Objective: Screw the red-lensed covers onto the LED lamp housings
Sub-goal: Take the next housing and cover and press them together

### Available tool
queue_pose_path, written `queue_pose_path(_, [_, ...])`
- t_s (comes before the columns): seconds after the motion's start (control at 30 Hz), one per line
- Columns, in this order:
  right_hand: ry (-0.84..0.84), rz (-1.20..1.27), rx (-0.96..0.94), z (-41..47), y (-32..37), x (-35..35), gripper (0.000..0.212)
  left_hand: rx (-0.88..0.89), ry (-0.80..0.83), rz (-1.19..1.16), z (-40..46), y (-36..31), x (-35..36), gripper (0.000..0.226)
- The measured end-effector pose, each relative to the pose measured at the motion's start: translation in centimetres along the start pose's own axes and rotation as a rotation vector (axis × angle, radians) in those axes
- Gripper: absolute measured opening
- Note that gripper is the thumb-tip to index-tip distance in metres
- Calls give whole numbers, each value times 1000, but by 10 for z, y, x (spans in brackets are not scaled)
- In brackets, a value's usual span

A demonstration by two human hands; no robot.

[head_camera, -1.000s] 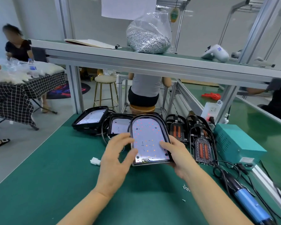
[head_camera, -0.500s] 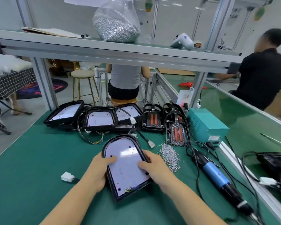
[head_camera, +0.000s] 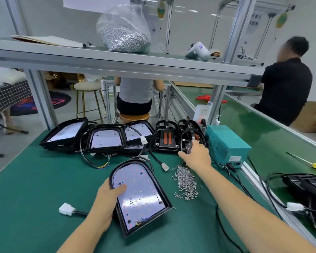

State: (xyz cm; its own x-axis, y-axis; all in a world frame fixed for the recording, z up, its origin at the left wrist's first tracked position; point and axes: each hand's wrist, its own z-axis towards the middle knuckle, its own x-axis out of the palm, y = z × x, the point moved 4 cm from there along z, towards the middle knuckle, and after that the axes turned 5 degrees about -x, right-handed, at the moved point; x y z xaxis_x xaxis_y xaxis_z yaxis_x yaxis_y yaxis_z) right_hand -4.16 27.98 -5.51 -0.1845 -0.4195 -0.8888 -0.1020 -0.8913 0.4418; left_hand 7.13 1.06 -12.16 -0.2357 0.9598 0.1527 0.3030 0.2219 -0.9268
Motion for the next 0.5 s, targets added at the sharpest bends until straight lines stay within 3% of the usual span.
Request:
queue_pose_path(0.1, [38, -53, 133, 18, -14, 12, 99, 3, 3, 3, -1, 1, -1, 24])
queue_pose_path(0.23, [35, -142, 169, 30, -18, 27, 116, 13, 11, 6, -1, 0, 0, 25])
queue_pose_path(0.33, [-19, -171, 172, 36, -17, 28, 113, 14, 21, 5, -1, -1, 1, 26])
queue_pose_path(0.5, [-103, 55, 190, 36, -20, 23, 106, 24, 39, 8, -1, -3, 1, 26])
